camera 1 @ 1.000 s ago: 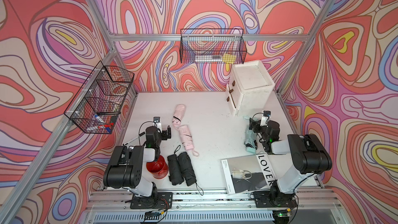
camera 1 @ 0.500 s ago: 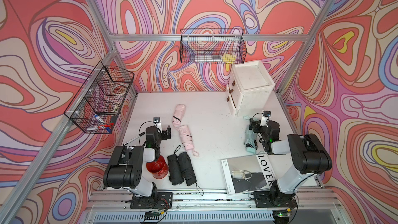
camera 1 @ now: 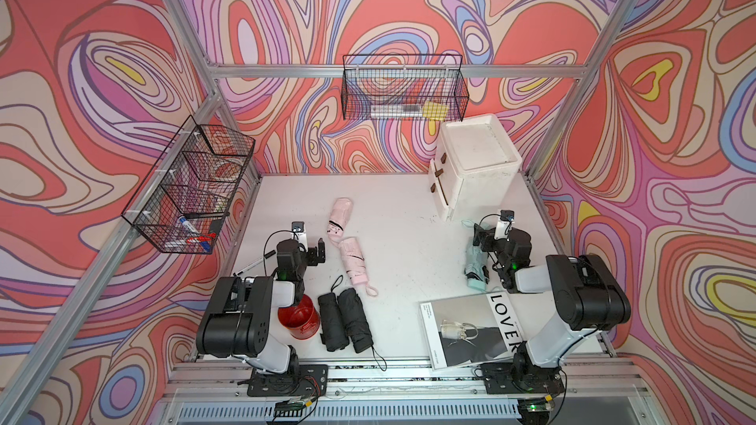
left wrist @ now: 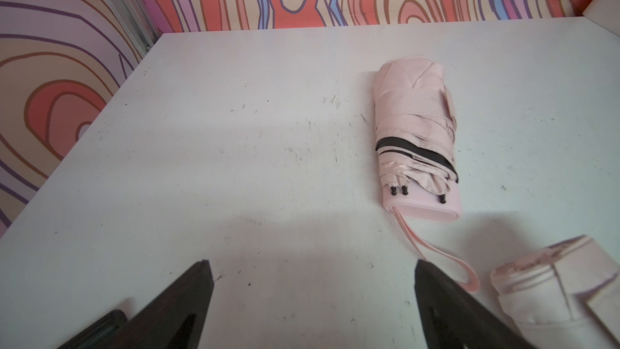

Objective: Place the umbrella in the drawer by color
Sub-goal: Adjust the storage box at the center of the board.

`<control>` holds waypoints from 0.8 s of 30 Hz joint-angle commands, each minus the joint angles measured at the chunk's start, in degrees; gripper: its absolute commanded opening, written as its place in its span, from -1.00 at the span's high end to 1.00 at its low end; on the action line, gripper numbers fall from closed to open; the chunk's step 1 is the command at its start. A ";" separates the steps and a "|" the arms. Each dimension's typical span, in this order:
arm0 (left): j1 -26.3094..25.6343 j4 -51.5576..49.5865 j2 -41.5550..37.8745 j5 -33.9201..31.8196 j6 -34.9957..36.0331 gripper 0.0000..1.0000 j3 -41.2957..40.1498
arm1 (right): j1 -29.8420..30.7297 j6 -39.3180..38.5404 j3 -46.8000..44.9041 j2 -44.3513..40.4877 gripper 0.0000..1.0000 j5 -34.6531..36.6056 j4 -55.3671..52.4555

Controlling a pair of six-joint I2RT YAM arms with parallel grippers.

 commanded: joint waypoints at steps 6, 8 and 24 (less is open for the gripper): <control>0.19 1.23 -0.64 1.66 -0.15 -0.98 0.48 | 0.29 0.00 -0.35 -0.40 -0.96 0.17 0.82; 0.06 0.87 -1.30 3.32 0.68 -0.98 0.39 | 0.28 0.03 -0.35 -0.40 -0.97 0.22 0.88; -0.05 -49.40 -18.54 -9.94 -26.27 -0.98 21.71 | 0.28 0.34 0.08 -0.27 -0.97 -0.01 0.22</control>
